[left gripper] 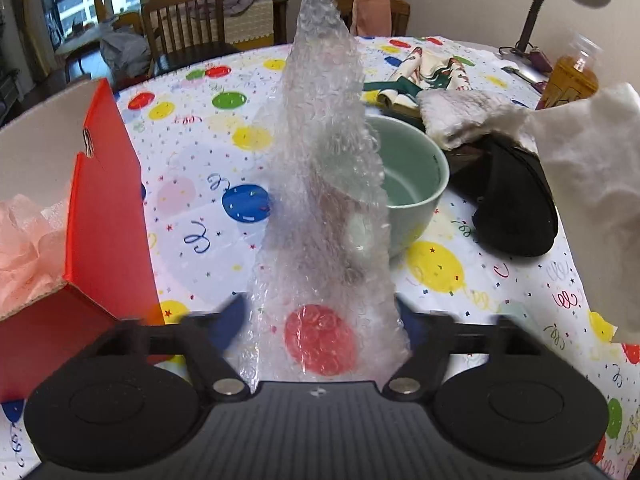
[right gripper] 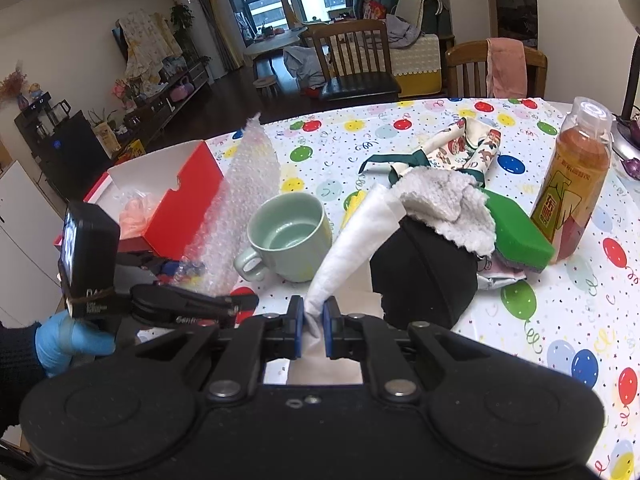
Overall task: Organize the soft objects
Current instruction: 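Lift the tissue and bubble wrap and carry them over the box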
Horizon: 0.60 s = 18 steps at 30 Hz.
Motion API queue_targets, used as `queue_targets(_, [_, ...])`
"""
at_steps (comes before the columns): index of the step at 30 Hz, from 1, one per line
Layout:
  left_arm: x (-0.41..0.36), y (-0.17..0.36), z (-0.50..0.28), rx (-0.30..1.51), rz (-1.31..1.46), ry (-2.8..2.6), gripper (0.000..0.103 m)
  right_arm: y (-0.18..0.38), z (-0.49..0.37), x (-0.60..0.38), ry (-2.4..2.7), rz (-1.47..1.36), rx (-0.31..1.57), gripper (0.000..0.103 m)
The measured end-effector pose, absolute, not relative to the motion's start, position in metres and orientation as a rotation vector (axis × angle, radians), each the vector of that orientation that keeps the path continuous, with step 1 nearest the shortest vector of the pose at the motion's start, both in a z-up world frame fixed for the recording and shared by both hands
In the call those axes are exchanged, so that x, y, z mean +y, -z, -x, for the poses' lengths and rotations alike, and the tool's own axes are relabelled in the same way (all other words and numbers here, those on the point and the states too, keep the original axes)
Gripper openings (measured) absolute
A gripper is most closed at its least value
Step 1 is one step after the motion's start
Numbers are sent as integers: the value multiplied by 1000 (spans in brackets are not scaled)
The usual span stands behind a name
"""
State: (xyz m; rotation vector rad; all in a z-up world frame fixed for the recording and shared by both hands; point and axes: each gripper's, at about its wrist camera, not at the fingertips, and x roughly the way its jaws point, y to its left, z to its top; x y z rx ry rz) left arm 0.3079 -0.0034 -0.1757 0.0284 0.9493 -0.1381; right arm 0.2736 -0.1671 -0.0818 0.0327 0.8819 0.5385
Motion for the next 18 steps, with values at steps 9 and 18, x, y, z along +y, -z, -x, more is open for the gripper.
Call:
queue_targets(9, [10, 171, -305, 955, 39, 138, 15, 81, -274, -164, -543, -24, 880, 9])
queue_targets(18, [28, 133, -298, 871, 115, 140, 4, 72, -274, -154, -560, -37, 861, 9])
